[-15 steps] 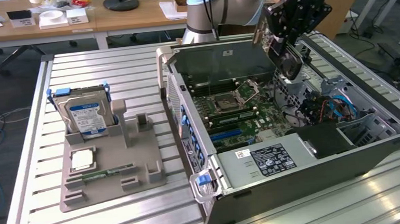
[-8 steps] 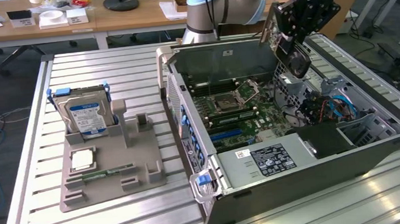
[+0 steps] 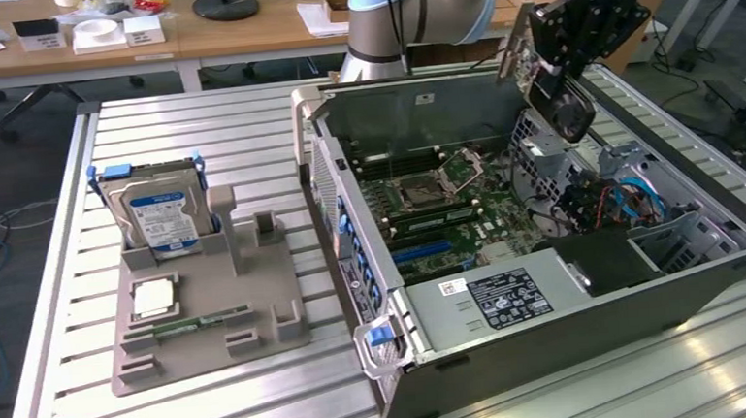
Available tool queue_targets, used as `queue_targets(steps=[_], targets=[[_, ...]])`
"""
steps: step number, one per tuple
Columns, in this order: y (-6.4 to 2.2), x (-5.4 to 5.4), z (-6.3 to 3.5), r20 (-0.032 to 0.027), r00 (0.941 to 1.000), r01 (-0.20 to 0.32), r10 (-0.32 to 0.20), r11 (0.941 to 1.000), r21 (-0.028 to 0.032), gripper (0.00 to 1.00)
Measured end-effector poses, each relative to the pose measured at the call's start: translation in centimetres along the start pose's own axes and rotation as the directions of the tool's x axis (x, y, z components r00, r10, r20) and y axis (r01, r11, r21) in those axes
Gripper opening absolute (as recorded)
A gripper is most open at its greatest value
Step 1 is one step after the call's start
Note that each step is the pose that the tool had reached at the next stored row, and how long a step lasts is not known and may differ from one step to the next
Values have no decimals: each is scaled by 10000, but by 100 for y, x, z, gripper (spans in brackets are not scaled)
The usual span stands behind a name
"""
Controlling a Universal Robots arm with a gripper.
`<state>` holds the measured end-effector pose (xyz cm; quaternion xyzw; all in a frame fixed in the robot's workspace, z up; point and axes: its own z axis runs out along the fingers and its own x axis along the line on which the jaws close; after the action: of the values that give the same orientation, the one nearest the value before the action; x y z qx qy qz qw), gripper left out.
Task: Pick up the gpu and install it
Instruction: 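Pick up the gpu and move the gpu toward the slot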
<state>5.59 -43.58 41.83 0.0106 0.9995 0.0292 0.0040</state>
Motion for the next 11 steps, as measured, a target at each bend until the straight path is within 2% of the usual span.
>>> queue_targets(steps=[6,11], targets=[[8,-107,1,1,10000,0,0,10000,0,27],[9,-113,1,0,10000,-2,2,10000,0,27]])
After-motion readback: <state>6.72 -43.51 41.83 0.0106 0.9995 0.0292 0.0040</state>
